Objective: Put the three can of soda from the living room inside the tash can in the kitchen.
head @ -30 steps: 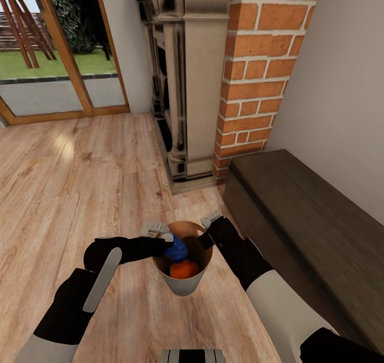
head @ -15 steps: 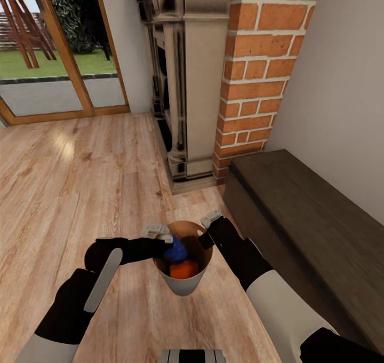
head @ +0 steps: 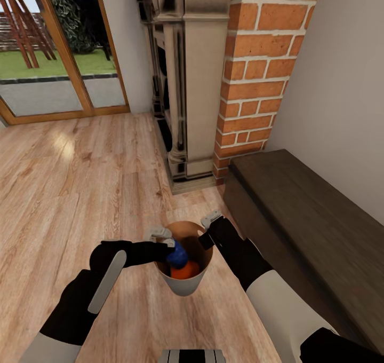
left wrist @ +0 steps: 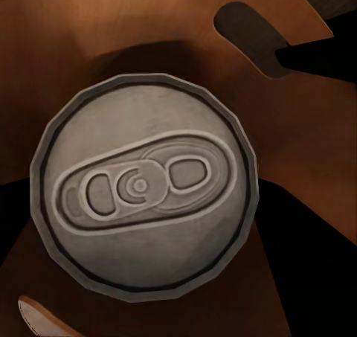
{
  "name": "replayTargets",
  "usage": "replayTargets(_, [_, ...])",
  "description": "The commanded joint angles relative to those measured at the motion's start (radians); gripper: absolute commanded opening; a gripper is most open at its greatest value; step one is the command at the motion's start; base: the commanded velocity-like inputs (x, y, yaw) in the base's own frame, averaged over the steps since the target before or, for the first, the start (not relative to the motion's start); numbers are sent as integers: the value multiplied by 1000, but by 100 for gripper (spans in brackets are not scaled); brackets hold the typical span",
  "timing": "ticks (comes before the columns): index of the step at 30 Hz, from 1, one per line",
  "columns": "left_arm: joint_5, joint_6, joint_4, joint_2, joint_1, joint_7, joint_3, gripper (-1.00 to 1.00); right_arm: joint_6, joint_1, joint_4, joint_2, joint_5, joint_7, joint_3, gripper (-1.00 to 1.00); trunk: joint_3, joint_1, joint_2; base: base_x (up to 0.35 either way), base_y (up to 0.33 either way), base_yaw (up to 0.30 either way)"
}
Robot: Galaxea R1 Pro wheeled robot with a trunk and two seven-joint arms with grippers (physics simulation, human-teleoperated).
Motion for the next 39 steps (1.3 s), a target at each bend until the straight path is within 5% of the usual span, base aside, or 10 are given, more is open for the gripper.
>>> replayTargets(1, [-19,-3,2,-1,0,3,-3,-100,2,-1,-4,0,-25,5,-1,-100,0,0,0,0,0,0])
replayTargets(28, [-20,-20,23,-4,0,13,-18,-100,3,-1,-4,0,-25,5,3,-100,0,0,0,0,0,0])
replayTargets(29, [-20,-20,23,-4,0,13,-18,100,3,-1,-4,0,-25,5,3,-100,0,0,0,0,0,0])
replayTargets(39, [-20,-20,22,-6,0,13,-18,100,3,-1,-4,0,-25,5,3,-100,0,0,0,0,0,0])
